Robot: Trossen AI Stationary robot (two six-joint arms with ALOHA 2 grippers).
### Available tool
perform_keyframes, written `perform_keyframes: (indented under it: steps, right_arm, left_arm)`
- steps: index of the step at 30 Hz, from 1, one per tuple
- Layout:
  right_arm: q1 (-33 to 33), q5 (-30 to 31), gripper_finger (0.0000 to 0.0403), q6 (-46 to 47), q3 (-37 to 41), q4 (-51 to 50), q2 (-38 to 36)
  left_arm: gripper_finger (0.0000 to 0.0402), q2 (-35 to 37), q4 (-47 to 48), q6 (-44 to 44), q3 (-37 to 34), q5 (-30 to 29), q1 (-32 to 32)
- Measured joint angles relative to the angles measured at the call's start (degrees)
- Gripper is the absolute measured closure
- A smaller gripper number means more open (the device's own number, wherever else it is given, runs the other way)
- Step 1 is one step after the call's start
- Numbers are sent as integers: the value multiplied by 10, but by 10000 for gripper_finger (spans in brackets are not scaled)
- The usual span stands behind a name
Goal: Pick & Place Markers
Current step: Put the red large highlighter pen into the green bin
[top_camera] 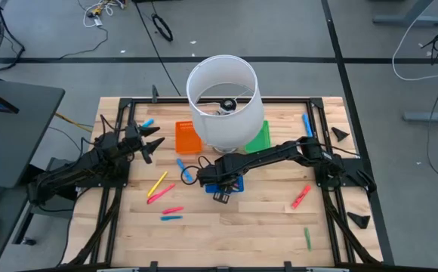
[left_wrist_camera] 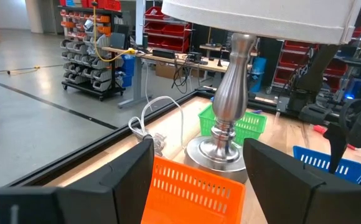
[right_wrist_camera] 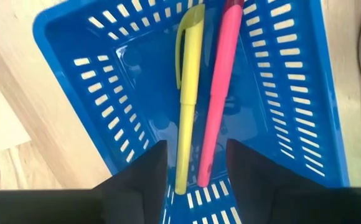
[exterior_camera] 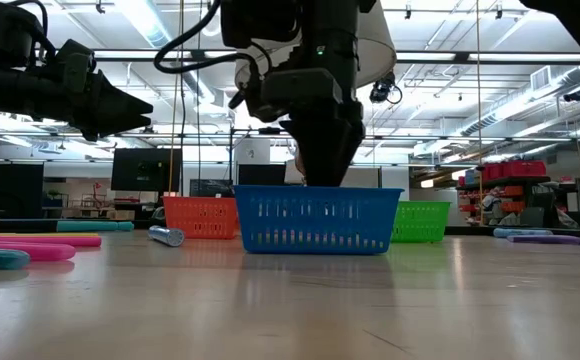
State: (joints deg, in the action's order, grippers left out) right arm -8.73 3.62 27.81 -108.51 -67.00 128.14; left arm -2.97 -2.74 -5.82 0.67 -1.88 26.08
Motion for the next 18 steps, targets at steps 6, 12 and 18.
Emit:
perform_keyframes:
  steps: [6, 12, 18]
  right_arm:
    - [0, 0, 239, 0, 0, 7, 0]
    - [0, -6, 239, 0, 1, 0, -4]
    - [0, -12, 239, 2, 1, -7, -30]
  left_arm:
    - [149, 0, 0, 0, 0, 0, 0]
    - [149, 0, 0, 0, 0, 0, 0]
    - [149, 0, 0, 0, 0, 0, 0]
